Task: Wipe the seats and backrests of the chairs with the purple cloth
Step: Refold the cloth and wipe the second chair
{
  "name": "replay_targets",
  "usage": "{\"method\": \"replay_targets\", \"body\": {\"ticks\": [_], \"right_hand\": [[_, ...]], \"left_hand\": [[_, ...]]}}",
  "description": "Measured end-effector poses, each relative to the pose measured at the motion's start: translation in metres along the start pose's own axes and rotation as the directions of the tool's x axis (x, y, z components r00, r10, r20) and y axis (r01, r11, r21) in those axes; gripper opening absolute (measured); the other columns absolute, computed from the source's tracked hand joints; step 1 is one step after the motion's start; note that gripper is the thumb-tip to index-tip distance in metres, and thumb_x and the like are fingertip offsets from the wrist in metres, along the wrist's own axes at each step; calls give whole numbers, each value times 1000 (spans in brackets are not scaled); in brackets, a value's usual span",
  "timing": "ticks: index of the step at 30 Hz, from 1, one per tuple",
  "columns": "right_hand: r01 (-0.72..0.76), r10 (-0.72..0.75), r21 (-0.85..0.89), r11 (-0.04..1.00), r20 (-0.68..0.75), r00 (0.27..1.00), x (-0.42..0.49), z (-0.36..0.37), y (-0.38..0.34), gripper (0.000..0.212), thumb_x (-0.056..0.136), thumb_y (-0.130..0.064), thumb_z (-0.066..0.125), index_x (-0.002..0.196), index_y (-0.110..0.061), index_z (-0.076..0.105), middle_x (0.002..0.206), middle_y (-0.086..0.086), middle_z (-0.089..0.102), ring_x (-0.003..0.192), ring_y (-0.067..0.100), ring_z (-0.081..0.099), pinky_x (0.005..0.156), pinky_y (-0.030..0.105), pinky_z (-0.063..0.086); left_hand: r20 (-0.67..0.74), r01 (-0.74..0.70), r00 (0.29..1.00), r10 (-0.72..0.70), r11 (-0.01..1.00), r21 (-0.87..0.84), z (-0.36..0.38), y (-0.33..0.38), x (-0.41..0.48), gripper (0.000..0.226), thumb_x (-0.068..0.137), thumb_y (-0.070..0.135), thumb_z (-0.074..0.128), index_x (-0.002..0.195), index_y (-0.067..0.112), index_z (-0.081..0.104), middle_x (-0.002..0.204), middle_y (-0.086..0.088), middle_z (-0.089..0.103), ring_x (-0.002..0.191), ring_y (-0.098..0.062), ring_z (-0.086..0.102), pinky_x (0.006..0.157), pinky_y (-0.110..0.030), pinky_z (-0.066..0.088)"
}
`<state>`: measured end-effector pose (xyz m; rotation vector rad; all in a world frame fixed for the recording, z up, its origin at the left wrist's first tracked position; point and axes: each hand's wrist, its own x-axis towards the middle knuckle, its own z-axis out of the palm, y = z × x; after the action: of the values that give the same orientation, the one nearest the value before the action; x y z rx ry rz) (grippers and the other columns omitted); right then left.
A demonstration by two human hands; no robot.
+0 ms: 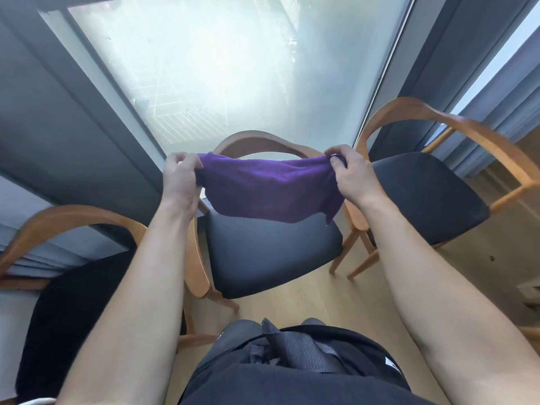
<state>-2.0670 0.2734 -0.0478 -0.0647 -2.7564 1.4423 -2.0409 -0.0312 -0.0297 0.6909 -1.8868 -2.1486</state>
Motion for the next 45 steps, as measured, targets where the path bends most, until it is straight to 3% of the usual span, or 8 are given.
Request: {"method": "replay_targets", "body": {"ticks": [7, 12, 17, 24, 27, 34, 38, 45], "right_hand": [[-93, 90, 46, 995, 62, 994, 1, -1, 5, 20, 101, -34, 52, 120, -29, 56, 113, -10, 56, 110, 13, 53, 83, 19, 41], [-46, 76, -131, 990, 238, 968, 3, -8, 9, 85, 71, -42, 86, 143, -28, 41, 116, -10, 50, 102, 12, 48, 80, 18, 40], [16, 12, -242, 970, 113, 994, 4, -1, 12, 27, 82, -27, 80, 106, -25, 68, 102, -2, 56, 103, 22, 57, 75, 21, 44], [0, 35, -314, 949, 106, 994, 6, 5, 13, 15, 82, -36, 79, 90, -26, 71, 139, 10, 48, 136, 32, 38, 104, 42, 43], [-12, 52, -271, 962, 139, 989, 4, 8, 8, 21, 84, -41, 75, 78, -28, 59, 92, 0, 65, 91, 22, 64, 64, 23, 45], [-29, 76, -301, 953, 147, 986, -1, 35, -12, 27, 81, -47, 62, 77, -20, 62, 73, -6, 62, 68, 7, 57, 51, 23, 40], [-22, 67, -187, 982, 241, 968, -4, 48, -26, 24, 85, -45, 65, 80, -22, 59, 76, -10, 60, 70, 1, 56, 49, 18, 34], [-68, -3, 130, 989, 485, 874, -15, 42, -26, 66, 69, -71, 75, 118, -32, 51, 104, -17, 63, 90, 1, 65, 63, 15, 51]], "left_hand": [[35, 3, 999, -6, 996, 86, -9, 1, 0, 32, 72, 10, 53, 95, 20, 73, 89, -7, 58, 81, -22, 49, 70, -32, 42], [192, -124, 981, 34, 871, 476, -25, -4, 9, 61, 70, -3, 60, 125, 21, 65, 109, -2, 62, 96, -17, 61, 84, -28, 52], [133, -203, 979, 156, 668, 716, -19, -7, 9, 39, 81, -3, 64, 109, 23, 72, 103, 0, 66, 100, -21, 64, 83, -31, 55], [182, -287, 953, 241, 530, 798, -17, -14, 11, 23, 83, 30, 75, 79, 10, 63, 105, 0, 57, 88, -17, 56, 70, -28, 46], [189, -256, 966, 177, 538, 803, -10, -14, 8, 20, 82, 35, 66, 77, 17, 57, 79, -1, 61, 74, -22, 59, 58, -29, 44], [244, -242, 967, 70, 547, 802, 30, -13, -11, 17, 77, 37, 56, 73, 20, 55, 71, 0, 63, 77, -26, 64, 67, -40, 54], [349, -282, 937, 11, 612, 739, 56, -16, -22, 32, 80, 42, 63, 82, 10, 62, 76, -6, 66, 68, -13, 60, 59, -29, 48], [542, -91, 813, -214, 873, 480, 64, -10, -30, 35, 83, 25, 41, 88, 4, 69, 89, -12, 73, 91, -33, 72, 94, -49, 54]]}}
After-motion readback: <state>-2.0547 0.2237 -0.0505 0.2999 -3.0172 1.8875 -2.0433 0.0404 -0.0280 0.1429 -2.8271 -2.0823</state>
